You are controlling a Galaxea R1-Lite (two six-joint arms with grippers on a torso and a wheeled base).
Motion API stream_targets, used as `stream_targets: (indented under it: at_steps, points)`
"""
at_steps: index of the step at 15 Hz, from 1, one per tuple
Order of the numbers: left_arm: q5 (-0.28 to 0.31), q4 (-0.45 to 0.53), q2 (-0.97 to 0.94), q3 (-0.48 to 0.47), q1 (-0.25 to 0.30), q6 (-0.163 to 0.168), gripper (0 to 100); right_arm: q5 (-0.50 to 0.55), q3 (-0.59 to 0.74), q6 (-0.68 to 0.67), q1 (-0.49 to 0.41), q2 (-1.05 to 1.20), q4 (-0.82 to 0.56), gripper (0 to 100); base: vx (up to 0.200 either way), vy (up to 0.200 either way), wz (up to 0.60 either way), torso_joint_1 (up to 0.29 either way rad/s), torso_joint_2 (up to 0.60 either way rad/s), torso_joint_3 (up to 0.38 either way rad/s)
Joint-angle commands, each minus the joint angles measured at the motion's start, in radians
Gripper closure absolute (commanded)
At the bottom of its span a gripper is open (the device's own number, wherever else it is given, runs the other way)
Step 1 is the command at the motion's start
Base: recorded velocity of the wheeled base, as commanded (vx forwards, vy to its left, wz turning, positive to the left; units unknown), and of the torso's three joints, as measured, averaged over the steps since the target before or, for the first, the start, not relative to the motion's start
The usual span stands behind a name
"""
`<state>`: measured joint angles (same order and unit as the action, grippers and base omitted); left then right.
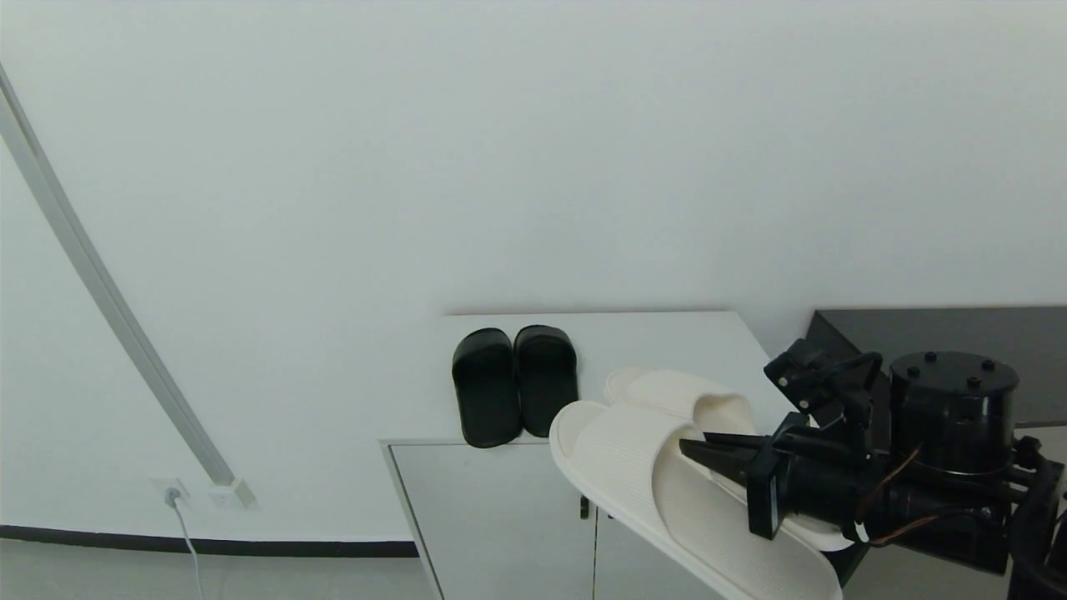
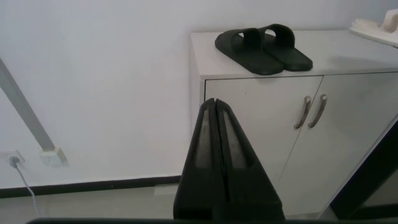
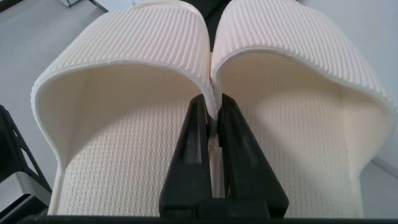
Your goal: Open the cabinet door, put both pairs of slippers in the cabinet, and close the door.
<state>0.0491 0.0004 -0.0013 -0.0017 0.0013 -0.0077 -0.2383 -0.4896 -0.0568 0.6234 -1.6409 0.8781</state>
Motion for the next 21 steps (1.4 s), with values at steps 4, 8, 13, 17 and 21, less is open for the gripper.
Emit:
stream_targets:
  at_steps: [4,8,13,17,21]
  points:
    - [0.0,0.0,0.001,0.0,0.0,0.0,100,-0.001,0.005,-0.001,0.001,-0.01,0.002,100,-0.15,0.0,0.0,-0.002,0.0,0.002]
    - [0.0,0.0,0.001,0.0,0.0,0.0,100,-0.004,0.02,0.0,0.006,-0.004,0.002,100,0.0,0.0,0.0,0.0,0.0,0.0]
    - [0.0,0.0,0.001,0.0,0.0,-0.002,100,-0.003,0.02,0.003,0.015,-0.007,0.002,100,0.0,0.0,0.0,0.0,0.0,0.0]
    - [0.001,0.0,0.001,0.0,0.0,0.005,100,-0.001,0.023,0.008,0.019,-0.008,0.002,100,0.0,0.0,0.0,0.0,0.0,0.0]
    - [0.005,0.0,0.001,0.0,0.0,-0.011,0,0.001,0.046,0.032,0.021,-0.005,0.004,100,0.0,0.0,0.0,-0.138,0.32,0.172]
